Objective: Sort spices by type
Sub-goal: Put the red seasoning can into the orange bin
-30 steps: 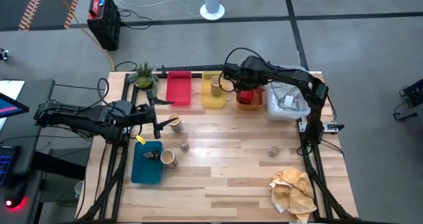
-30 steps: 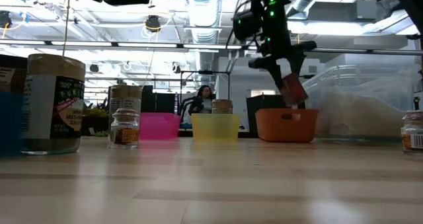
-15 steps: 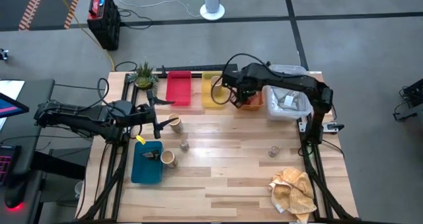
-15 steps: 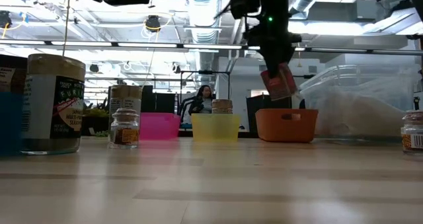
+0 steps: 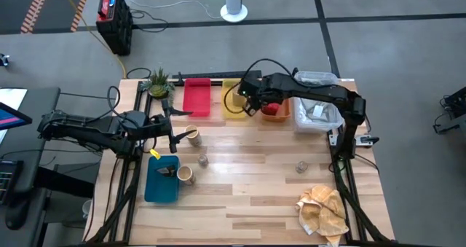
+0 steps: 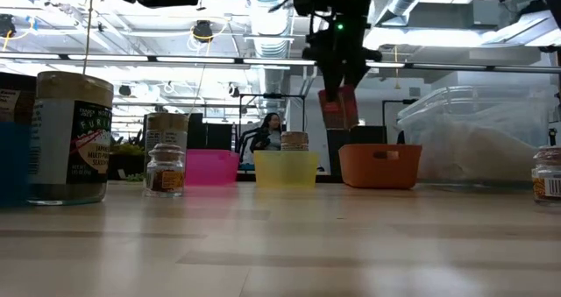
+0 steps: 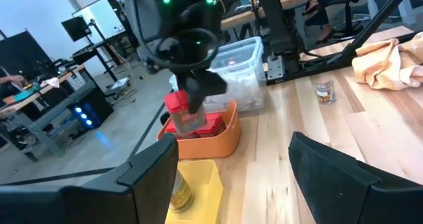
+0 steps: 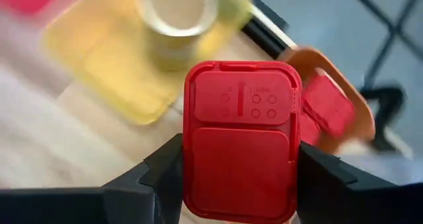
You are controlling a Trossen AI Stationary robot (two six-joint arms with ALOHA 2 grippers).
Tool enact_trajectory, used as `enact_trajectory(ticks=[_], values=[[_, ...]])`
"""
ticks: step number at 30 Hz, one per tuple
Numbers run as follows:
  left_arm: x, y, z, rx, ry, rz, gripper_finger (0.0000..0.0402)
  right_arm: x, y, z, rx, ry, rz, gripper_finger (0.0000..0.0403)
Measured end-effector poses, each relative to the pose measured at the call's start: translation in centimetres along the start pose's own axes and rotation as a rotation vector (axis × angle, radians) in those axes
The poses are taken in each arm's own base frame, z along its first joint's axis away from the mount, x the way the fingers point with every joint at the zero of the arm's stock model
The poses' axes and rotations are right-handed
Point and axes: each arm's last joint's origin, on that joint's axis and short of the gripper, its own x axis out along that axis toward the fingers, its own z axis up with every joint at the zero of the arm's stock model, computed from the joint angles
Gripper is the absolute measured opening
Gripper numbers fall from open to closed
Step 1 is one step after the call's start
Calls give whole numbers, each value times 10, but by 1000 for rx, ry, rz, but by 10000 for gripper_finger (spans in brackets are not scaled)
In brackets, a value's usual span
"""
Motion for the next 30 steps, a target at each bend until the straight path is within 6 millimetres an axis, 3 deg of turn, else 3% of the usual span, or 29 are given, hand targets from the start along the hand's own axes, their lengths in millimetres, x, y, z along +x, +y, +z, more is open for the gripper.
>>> enact_trajectory(ticks=[5, 17, 26, 30], values=[[0, 0, -1, 0, 11, -4, 277, 18, -8, 8, 173, 5, -56, 237], [0, -1, -2, -4, 24, -9, 277, 31, -12, 24, 290, -84, -39, 237], [0, -1, -3, -9, 30, -10, 277, 57, -9, 3, 288, -11, -86, 237], [0, -1, -3, -9, 29, -10, 277, 59, -13, -6, 287, 41, -137, 237]])
